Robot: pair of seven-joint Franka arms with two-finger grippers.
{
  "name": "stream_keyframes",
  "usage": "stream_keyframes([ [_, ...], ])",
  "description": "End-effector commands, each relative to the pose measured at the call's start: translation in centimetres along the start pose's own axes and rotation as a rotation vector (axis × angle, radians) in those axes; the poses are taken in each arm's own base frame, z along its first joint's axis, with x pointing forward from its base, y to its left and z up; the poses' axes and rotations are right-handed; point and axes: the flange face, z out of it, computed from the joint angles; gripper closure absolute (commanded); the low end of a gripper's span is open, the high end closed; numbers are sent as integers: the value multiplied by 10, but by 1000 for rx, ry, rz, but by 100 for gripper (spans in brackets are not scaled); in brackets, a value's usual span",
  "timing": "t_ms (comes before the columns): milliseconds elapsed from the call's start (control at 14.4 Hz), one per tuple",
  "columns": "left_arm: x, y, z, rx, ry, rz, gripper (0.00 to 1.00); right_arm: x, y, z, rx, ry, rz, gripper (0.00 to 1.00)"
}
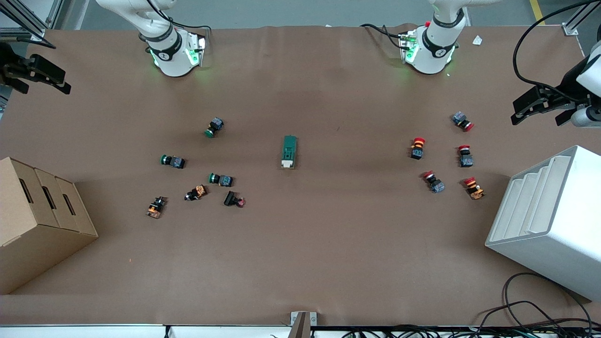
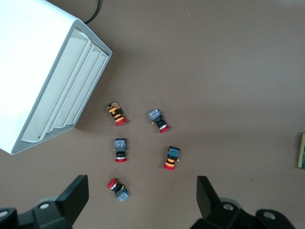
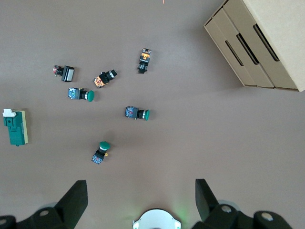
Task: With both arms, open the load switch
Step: 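Move the left gripper toward the green load switch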
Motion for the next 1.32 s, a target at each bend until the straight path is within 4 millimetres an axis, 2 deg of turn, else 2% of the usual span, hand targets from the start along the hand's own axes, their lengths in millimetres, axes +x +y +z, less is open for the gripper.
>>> stream_keyframes([
  [0,1,3,-1,7,-7,5,0,-7,0,-1,11,6,-6,0],
  [209,7,6,5,3,-9,9,0,-7,0,-1,11,6,-6,0],
  [348,17,17,14,-8,6,21,0,-7,0,-1,11,6,-6,0],
  [557,35,60,38,-53,42,44,0,-8,0,-4,10,11,-6,0],
  [696,41,103,61,-65,36,15,0,-8,0,-8,10,19,-7,0],
  [975,30,214,116,-61,58,-127,0,-3,2,-10,7,25,-1,0],
  [1044,25,240,129,-58,47,-132,0,2,9,-9,2,28,7,0],
  [1184,12,293,159,-43,61,-122,0,26,15,15,-1,-25,24,0],
  [1253,0,323,174,-28,65,-148,0,31,16,19,-6,-24,25,0],
])
